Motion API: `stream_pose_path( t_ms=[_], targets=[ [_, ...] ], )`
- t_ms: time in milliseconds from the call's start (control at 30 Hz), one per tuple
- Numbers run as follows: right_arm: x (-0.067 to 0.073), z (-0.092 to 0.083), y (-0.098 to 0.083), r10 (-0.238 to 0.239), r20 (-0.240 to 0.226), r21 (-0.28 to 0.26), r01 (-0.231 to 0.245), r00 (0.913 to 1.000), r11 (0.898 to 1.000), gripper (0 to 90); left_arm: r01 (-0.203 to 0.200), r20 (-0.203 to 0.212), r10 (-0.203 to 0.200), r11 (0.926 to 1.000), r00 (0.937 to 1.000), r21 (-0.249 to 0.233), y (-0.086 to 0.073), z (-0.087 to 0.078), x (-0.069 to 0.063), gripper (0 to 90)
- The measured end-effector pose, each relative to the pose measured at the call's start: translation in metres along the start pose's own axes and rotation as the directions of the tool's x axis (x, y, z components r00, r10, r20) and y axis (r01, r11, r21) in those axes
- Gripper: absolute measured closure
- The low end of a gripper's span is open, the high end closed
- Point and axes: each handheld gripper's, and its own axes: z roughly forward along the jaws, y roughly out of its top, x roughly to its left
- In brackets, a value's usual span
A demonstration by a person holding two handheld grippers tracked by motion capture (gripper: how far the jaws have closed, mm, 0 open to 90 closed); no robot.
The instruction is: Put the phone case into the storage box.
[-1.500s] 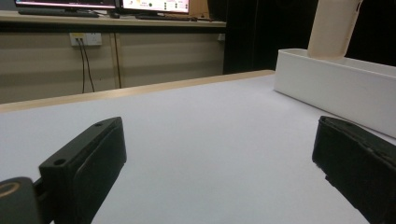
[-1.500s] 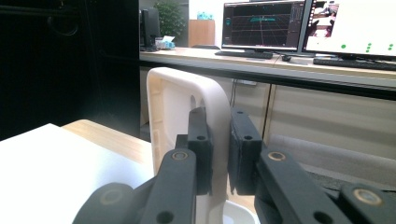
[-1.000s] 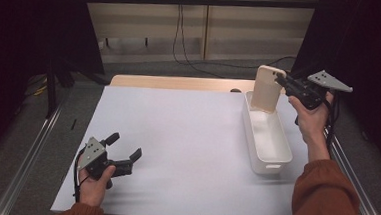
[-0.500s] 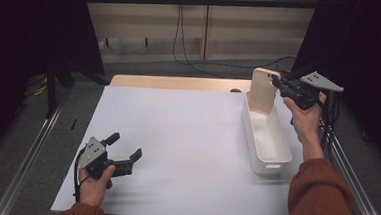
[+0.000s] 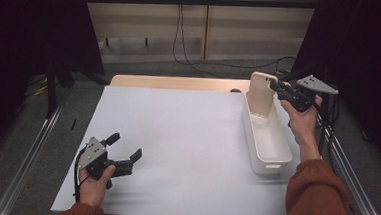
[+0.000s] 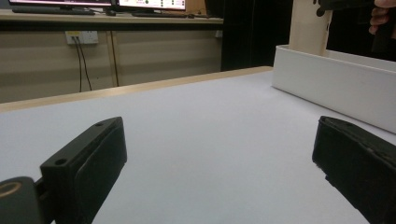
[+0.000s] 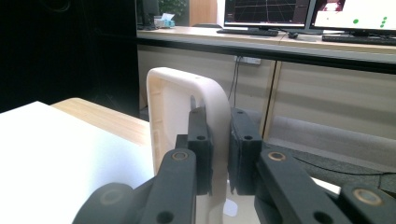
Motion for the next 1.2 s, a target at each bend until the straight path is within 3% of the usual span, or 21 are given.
stream_pose_path(
  t_ms=[767,1200],
  targets=[
    [-0.007,0.02,-0.017,0.021,0.03,0.008,-0.022,0.9993,1.0,81.2,-0.005,-0.004,0.005,0.9999,1.0,0.011,0.0,0.001,0.001,3.1],
    [-0.009,0.027,-0.024,0.007,0.035,0.02,-0.008,0.9993,1.0,81.2,-0.003,-0.002,0.003,0.9999,1.0,0.013,-0.001,0.001,0.001,3.1]
  ],
)
